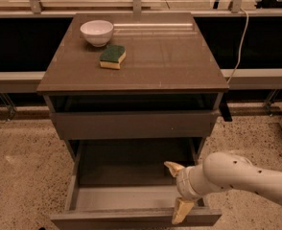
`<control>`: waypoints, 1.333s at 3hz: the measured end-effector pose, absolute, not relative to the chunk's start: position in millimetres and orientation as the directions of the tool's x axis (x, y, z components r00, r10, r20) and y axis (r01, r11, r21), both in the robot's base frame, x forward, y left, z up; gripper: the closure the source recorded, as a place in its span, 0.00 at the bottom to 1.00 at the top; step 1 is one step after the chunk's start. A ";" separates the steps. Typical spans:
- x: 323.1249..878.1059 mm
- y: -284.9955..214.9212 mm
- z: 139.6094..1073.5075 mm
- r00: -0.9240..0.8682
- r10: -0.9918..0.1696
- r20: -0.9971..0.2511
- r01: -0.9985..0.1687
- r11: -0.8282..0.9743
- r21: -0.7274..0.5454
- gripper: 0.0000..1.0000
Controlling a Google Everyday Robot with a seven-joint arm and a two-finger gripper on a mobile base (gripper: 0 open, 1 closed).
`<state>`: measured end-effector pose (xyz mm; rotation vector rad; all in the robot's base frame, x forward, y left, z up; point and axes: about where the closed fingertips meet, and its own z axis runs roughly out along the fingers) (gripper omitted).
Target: Close middle drawer
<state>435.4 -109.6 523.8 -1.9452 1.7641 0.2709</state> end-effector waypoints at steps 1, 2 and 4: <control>413.7 -110.2 499.0 0.053 -0.903 -0.425 -0.992 0.003 -0.130 0.00; 398.9 -106.0 476.1 0.015 -0.896 -0.444 -0.993 0.039 -0.112 0.07; 408.2 -86.4 440.8 0.113 -0.880 -0.461 -0.983 -0.029 -0.184 0.23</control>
Offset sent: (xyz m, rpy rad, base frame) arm -0.0562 0.0008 -0.0764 -0.0031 0.1103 -0.1057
